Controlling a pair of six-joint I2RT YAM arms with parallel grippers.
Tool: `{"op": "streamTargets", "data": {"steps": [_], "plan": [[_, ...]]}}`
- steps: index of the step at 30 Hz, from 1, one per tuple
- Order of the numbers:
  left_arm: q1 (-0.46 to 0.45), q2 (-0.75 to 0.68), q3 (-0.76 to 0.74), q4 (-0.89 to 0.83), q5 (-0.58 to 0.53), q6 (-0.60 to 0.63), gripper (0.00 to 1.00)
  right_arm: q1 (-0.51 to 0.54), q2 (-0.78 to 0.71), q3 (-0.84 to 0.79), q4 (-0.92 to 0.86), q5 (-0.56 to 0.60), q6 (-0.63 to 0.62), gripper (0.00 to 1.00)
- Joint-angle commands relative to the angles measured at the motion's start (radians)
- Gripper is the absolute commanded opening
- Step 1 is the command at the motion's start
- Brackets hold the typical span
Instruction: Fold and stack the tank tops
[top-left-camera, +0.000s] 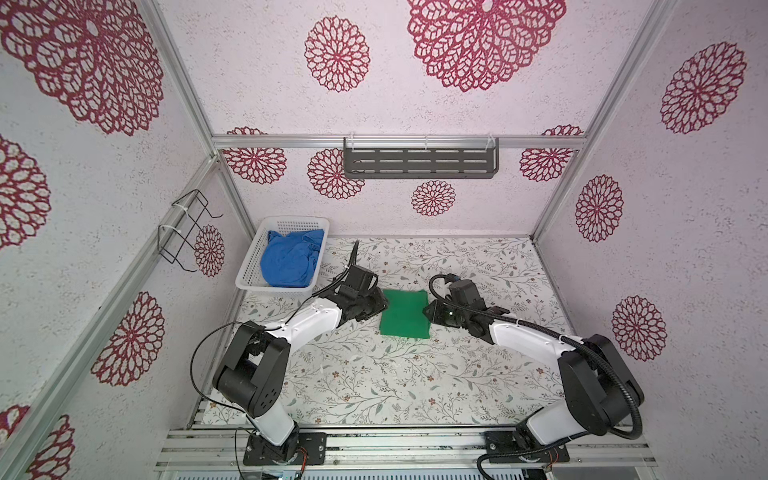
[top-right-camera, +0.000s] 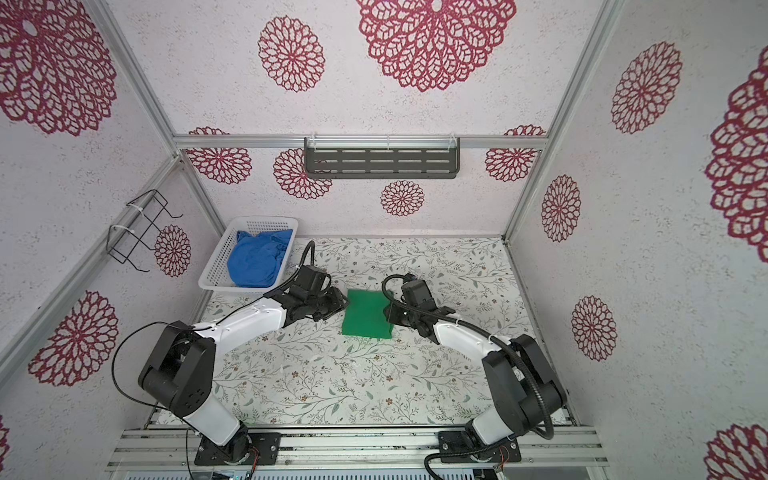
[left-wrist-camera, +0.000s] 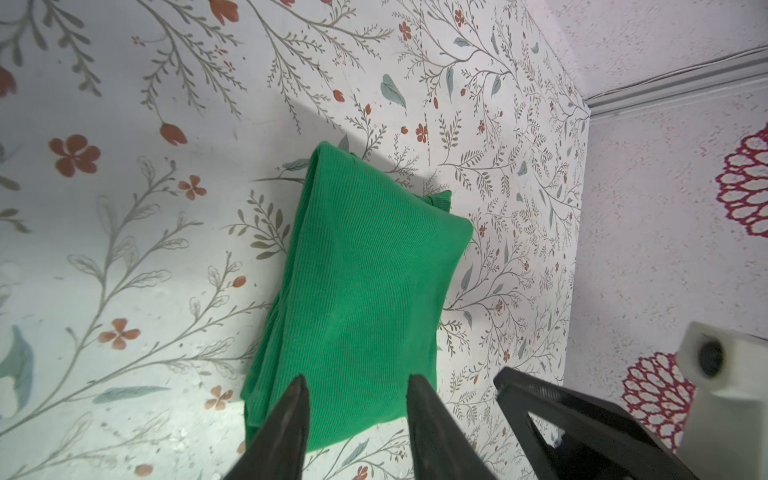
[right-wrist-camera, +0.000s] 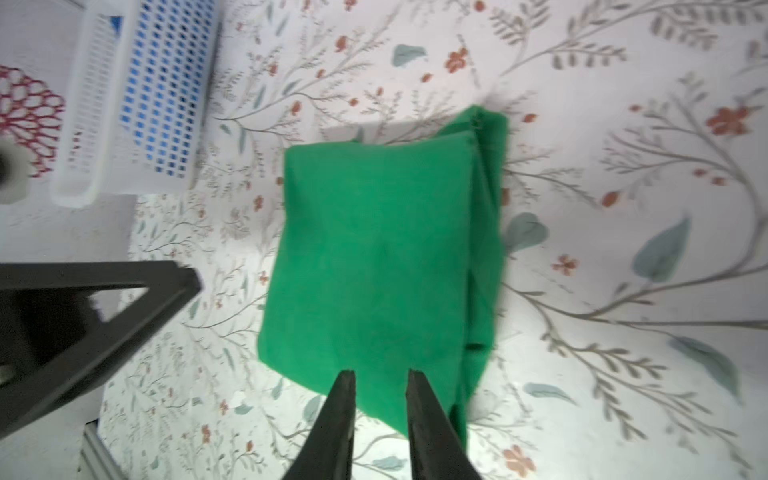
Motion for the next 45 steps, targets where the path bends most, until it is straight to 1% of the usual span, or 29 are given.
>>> {"op": "streamTargets", "data": {"steps": [1, 4, 7, 10, 12, 14, 15, 16, 19, 20, 23, 25, 28, 31, 36, 39, 41, 45], "plan": [[-0.022, 0.053, 0.006, 0.043, -0.003, -0.026, 0.42, 0.031, 0.036, -0.056, 0.098, -0.020, 0.080, 0.25], [-0.031, 0.109, 0.013, 0.063, -0.007, -0.034, 0.42, 0.028, 0.085, -0.136, 0.202, -0.022, 0.126, 0.24], [-0.032, 0.155, 0.028, 0.069, -0.003, -0.030, 0.42, 0.010, 0.146, -0.144, 0.196, -0.009, 0.115, 0.24], [-0.032, 0.135, 0.064, 0.002, -0.028, 0.018, 0.43, -0.002, 0.125, -0.115, 0.121, 0.013, 0.081, 0.24], [-0.029, 0.085, 0.077, -0.046, -0.065, 0.054, 0.45, -0.001, 0.070, -0.072, 0.015, 0.066, 0.042, 0.25], [-0.020, 0.031, 0.091, -0.108, -0.091, 0.095, 0.49, 0.003, 0.014, -0.010, -0.121, 0.145, -0.001, 0.28], [-0.014, -0.002, 0.096, -0.143, -0.105, 0.115, 0.53, 0.009, -0.013, 0.026, -0.194, 0.186, -0.018, 0.31], [-0.012, -0.038, 0.096, -0.182, -0.123, 0.138, 0.57, 0.018, -0.034, 0.061, -0.260, 0.227, -0.031, 0.36], [-0.002, -0.155, 0.072, -0.273, -0.187, 0.186, 0.66, 0.052, -0.051, 0.143, -0.408, 0.326, -0.025, 0.54], [0.006, -0.193, 0.061, -0.298, -0.194, 0.195, 0.68, 0.068, -0.045, 0.161, -0.432, 0.346, -0.019, 0.58], [0.035, -0.331, 0.001, -0.355, -0.212, 0.195, 0.70, 0.144, 0.014, 0.236, -0.495, 0.430, 0.000, 0.71], [0.049, -0.433, -0.040, -0.386, -0.232, 0.182, 0.70, 0.190, 0.089, 0.305, -0.519, 0.466, 0.015, 0.76], [0.066, -0.567, -0.086, -0.441, -0.252, 0.160, 0.70, 0.225, 0.217, 0.412, -0.530, 0.467, 0.021, 0.77], [0.077, -0.672, -0.111, -0.504, -0.264, 0.156, 0.70, 0.233, 0.334, 0.499, -0.528, 0.477, 0.028, 0.76], [0.099, -0.784, -0.144, -0.587, -0.282, 0.160, 0.70, 0.223, 0.495, 0.603, -0.541, 0.509, 0.023, 0.75], [0.117, -0.824, -0.169, -0.602, -0.279, 0.160, 0.70, 0.199, 0.558, 0.636, -0.564, 0.516, 0.019, 0.75], [0.126, -0.844, -0.178, -0.609, -0.279, 0.160, 0.70, 0.171, 0.572, 0.634, -0.571, 0.527, 0.008, 0.75], [0.149, -0.868, -0.188, -0.616, -0.281, 0.174, 0.70, 0.083, 0.577, 0.626, -0.573, 0.543, -0.076, 0.76]]}}
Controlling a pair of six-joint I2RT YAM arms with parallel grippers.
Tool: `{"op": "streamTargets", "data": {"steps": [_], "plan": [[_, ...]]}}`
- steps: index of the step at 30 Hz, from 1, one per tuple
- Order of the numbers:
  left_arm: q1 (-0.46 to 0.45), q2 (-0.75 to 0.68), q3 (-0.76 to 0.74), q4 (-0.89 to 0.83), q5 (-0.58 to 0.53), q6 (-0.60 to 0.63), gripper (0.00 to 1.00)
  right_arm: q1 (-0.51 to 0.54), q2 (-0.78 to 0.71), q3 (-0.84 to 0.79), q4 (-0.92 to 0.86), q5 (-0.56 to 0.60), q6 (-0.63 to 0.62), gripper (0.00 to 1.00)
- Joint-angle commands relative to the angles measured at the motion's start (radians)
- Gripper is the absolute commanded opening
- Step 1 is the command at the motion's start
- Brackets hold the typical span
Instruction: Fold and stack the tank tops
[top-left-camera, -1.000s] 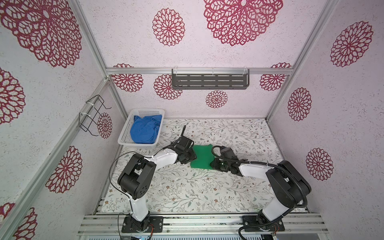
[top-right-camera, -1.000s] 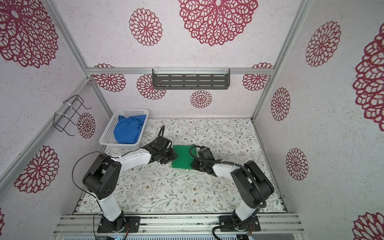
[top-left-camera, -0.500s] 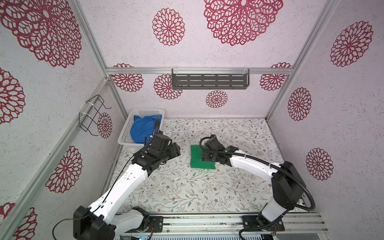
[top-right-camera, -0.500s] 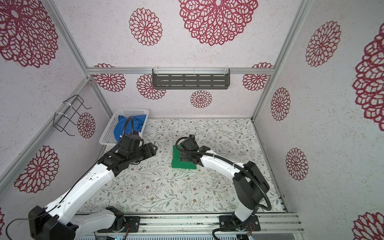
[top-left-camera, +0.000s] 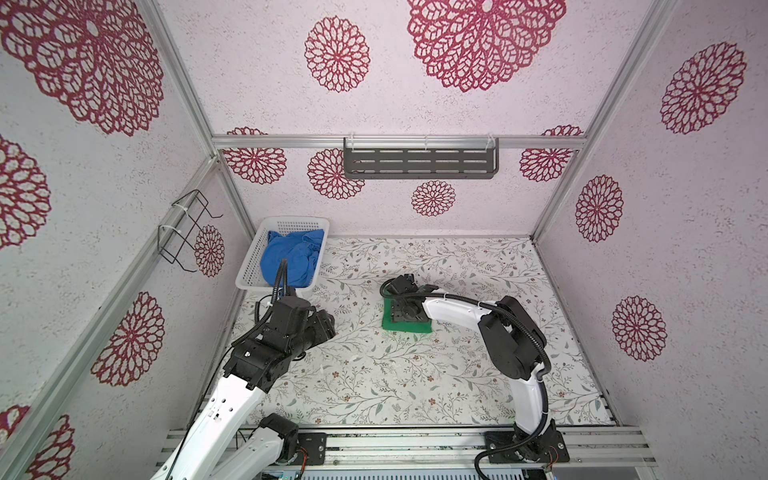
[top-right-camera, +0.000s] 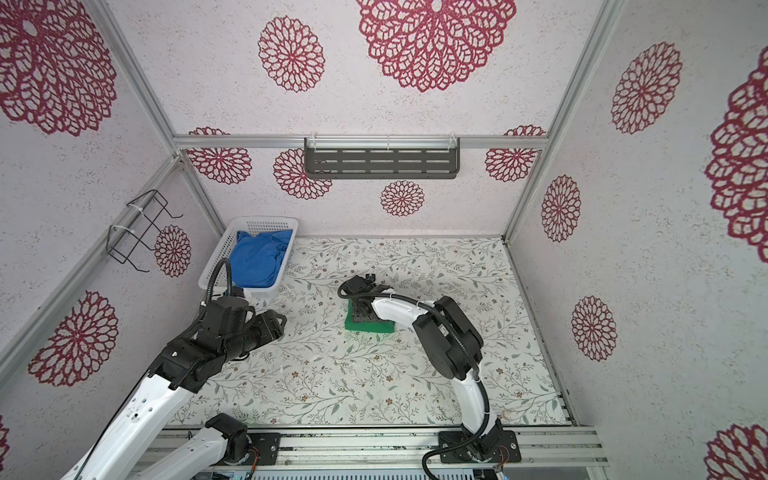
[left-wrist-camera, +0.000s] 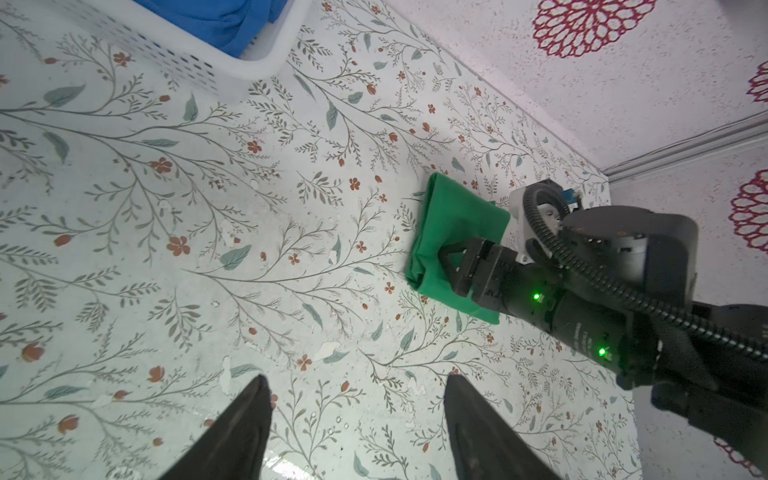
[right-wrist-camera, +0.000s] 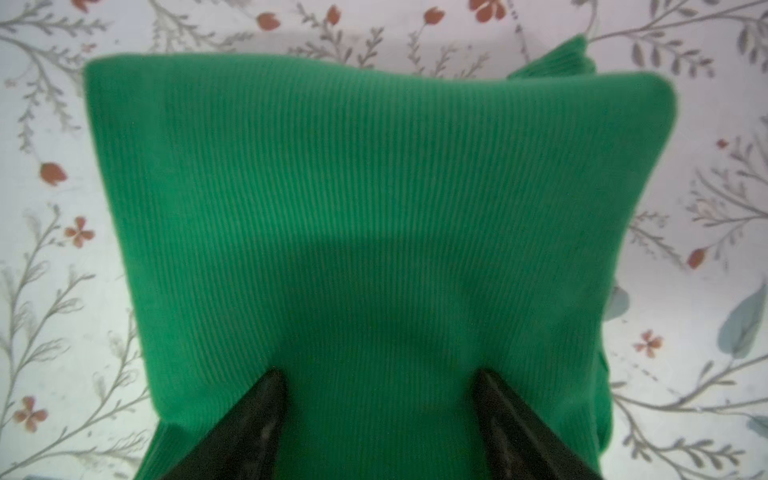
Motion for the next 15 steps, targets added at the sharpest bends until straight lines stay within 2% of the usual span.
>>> {"op": "streamTargets", "data": {"steps": [1, 6, 11, 15], "plan": [[0.024, -0.018, -0.003, -0.021, -0.013, 0.020, 0.70, -0.120, 0.028, 0.003, -0.059, 0.065, -0.083, 0.76], [0.047, -0.012, 0.010, -0.028, -0.014, 0.039, 0.70, -0.257, 0.056, 0.052, -0.076, 0.094, -0.308, 0.79], [0.064, 0.012, 0.025, -0.023, -0.017, 0.055, 0.70, -0.393, 0.131, 0.158, -0.125, 0.086, -0.449, 0.79], [0.077, 0.049, 0.043, -0.007, -0.012, 0.063, 0.70, -0.487, 0.215, 0.270, -0.132, 0.011, -0.526, 0.79]]}}
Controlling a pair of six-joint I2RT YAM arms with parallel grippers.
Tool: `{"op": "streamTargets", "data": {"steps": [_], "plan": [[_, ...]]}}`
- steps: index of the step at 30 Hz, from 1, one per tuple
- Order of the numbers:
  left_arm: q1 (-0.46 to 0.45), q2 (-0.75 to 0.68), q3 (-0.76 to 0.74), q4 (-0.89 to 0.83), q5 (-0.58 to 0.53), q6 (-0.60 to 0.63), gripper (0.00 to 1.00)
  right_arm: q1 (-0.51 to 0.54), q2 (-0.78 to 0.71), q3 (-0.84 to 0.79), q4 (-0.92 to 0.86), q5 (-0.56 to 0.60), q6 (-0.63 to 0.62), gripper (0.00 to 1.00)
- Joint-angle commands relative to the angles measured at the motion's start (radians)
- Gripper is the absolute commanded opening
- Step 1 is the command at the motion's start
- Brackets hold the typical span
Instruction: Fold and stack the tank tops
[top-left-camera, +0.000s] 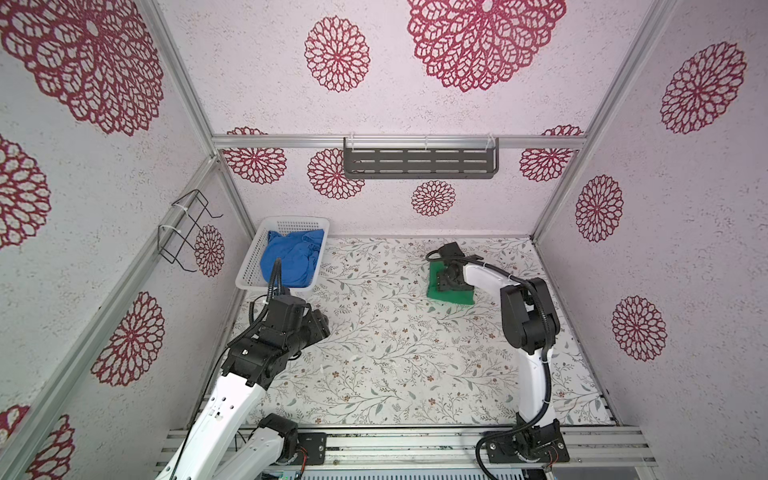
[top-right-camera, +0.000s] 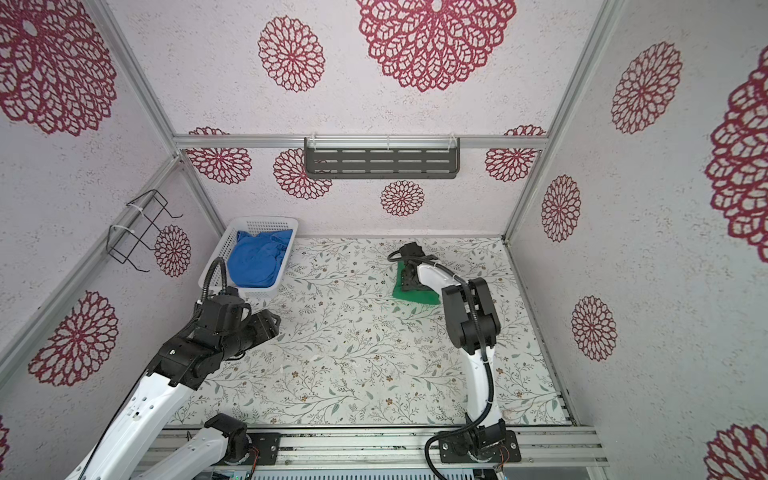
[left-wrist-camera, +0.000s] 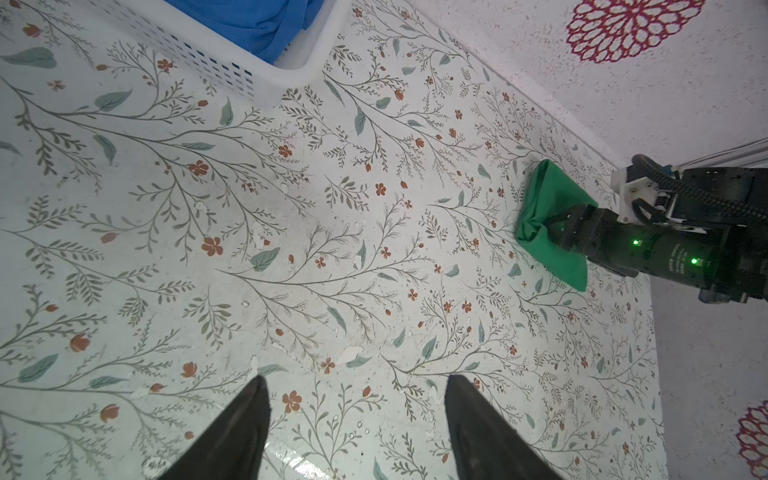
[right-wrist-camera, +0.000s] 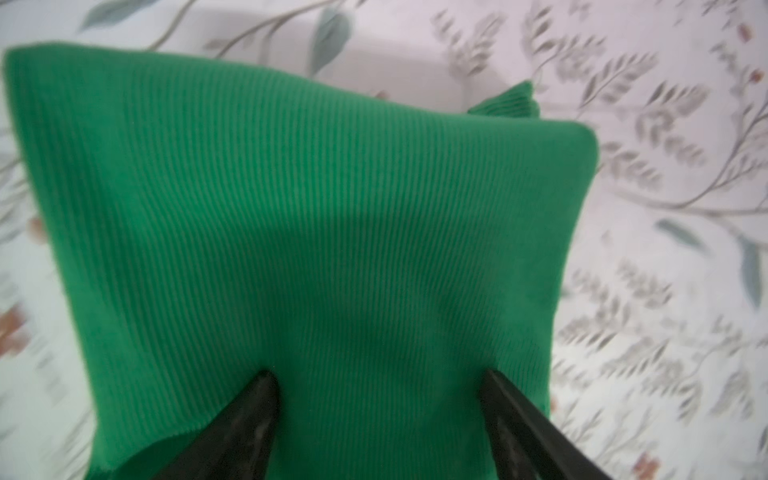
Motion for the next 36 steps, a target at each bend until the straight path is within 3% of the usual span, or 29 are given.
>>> {"op": "streamTargets", "data": {"steps": [1, 12, 19, 23, 28, 36], "plan": [[0.017, 0.026, 0.033, 0.014, -0.010, 0.026, 0.70, -0.077, 0.092, 0.076, -0.081, -0.018, -0.136, 0.79], [0.028, 0.067, 0.063, 0.013, 0.013, 0.017, 0.70, -0.172, 0.322, 0.440, -0.175, -0.112, -0.212, 0.79], [0.031, 0.074, 0.088, 0.011, 0.029, 0.018, 0.71, -0.181, 0.279, 0.483, -0.158, -0.169, -0.241, 0.83], [0.063, 0.138, 0.181, -0.015, 0.002, 0.113, 0.78, -0.181, 0.150, 0.471, -0.156, -0.182, -0.229, 0.99], [0.192, 0.334, 0.336, -0.030, 0.048, 0.254, 0.84, -0.178, -0.075, 0.364, -0.136, -0.240, -0.160, 0.99], [0.410, 0.684, 0.575, 0.047, 0.053, 0.374, 0.85, -0.113, -0.534, -0.197, 0.055, -0.272, -0.021, 0.99]]}}
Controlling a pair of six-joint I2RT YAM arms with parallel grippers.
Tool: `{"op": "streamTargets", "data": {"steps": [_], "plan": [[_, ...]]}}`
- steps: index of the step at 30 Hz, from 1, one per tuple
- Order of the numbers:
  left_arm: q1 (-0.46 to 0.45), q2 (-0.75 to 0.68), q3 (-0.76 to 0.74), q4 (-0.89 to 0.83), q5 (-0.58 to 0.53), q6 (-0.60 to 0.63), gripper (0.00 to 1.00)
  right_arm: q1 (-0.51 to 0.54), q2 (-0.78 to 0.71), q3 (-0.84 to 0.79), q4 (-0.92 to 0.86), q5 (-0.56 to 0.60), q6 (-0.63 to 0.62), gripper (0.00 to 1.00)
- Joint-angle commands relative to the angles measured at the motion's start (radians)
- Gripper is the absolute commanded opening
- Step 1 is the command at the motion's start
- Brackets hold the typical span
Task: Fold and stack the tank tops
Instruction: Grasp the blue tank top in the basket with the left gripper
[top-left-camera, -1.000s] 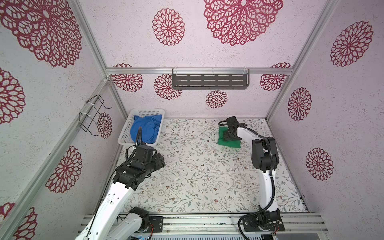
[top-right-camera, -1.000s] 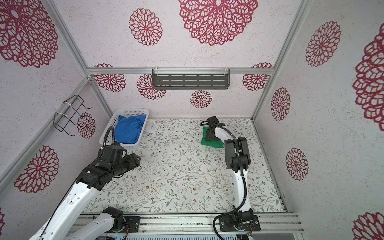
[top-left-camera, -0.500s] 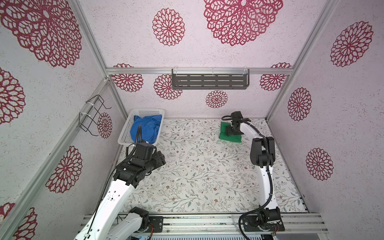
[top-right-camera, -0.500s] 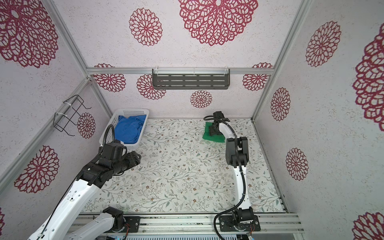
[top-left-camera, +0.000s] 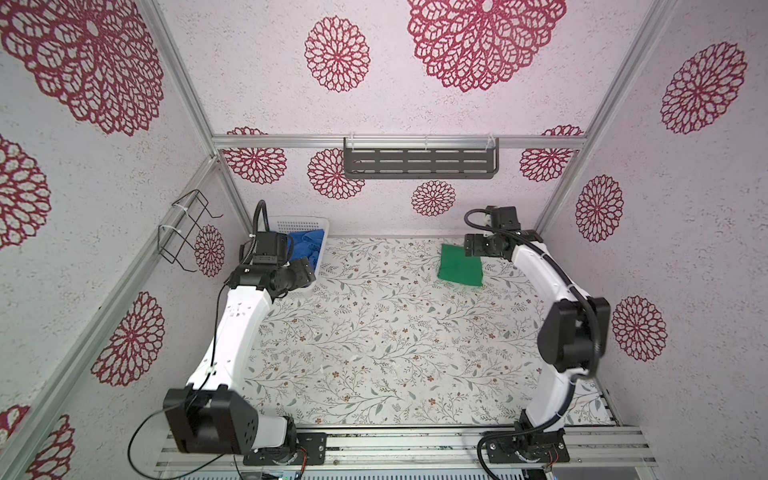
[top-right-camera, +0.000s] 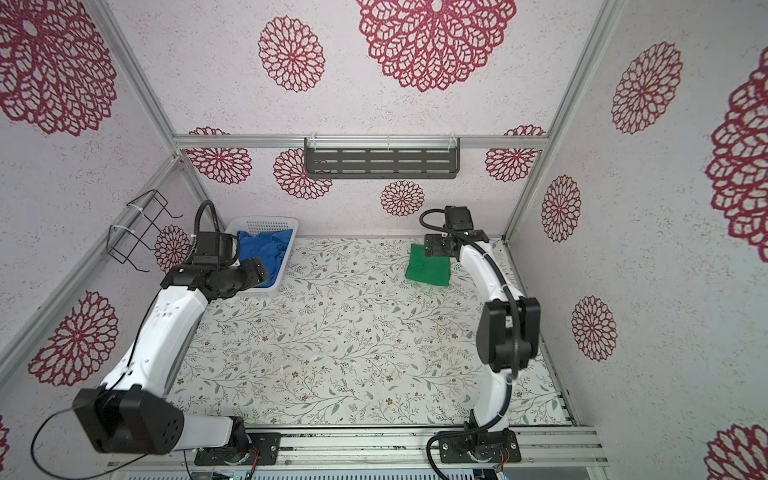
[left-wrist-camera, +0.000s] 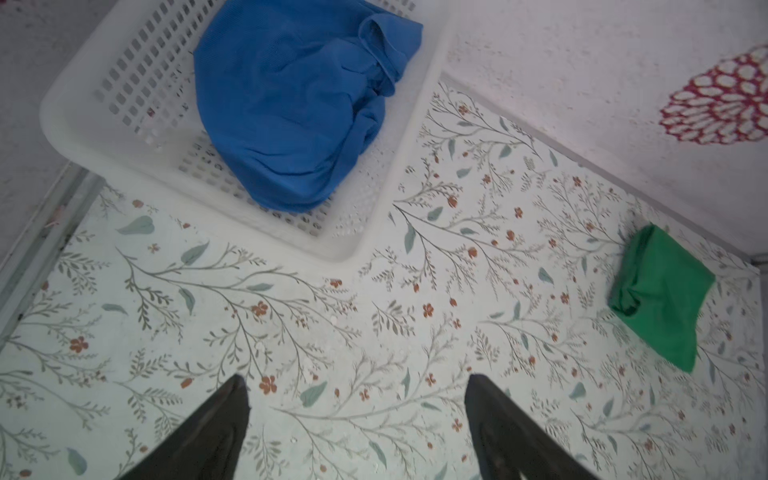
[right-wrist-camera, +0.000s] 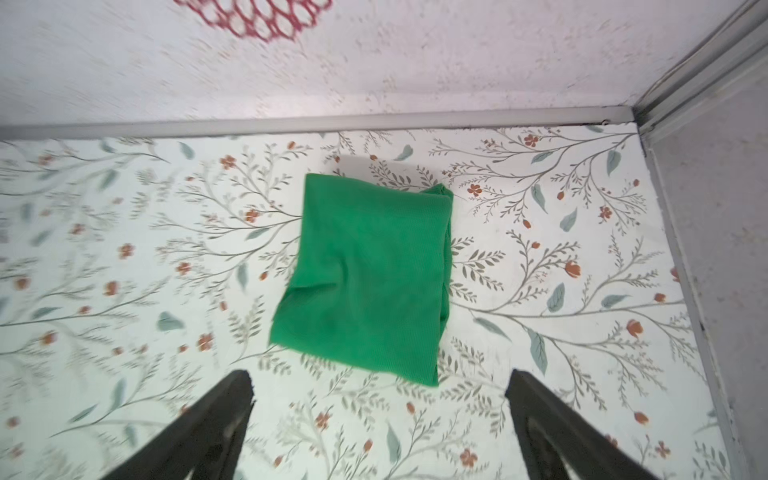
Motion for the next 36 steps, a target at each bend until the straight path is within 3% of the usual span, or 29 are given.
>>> {"op": "streamTargets", "data": {"steps": [1, 7, 12, 17, 25, 27, 31, 34, 36], "plan": [[0.082, 0.130, 0.103, 0.045, 0.001, 0.095, 0.85, 0.064, -0.171, -0.224, 0.090, -0.022, 0.104, 0.99], [0.140, 0.432, 0.357, 0.023, -0.040, 0.166, 0.86, 0.303, -0.420, -0.514, 0.133, 0.029, 0.196, 0.99], [0.195, 0.672, 0.546, 0.000, -0.032, 0.136, 0.87, 0.479, -0.544, -0.686, 0.154, 0.067, 0.337, 0.99], [0.218, 0.930, 0.787, -0.155, -0.072, 0.131, 0.86, 0.602, -0.620, -0.759, 0.110, 0.096, 0.440, 0.99], [0.230, 1.018, 0.755, -0.101, -0.029, 0.115, 0.83, 0.722, -0.639, -0.741, 0.060, 0.185, 0.515, 0.99], [0.233, 1.029, 0.752, -0.095, -0.014, 0.104, 0.75, 0.736, -0.651, -0.741, 0.062, 0.192, 0.536, 0.99], [0.235, 1.029, 0.758, -0.085, 0.014, 0.093, 0.33, 0.761, -0.695, -0.736, 0.030, 0.243, 0.569, 0.99], [0.235, 0.992, 0.771, -0.096, 0.022, 0.097, 0.09, 0.765, -0.751, -0.758, 0.023, 0.270, 0.595, 0.99], [0.235, 0.944, 0.767, -0.104, 0.036, 0.106, 0.00, 0.765, -0.801, -0.805, 0.071, 0.276, 0.607, 0.99]]}}
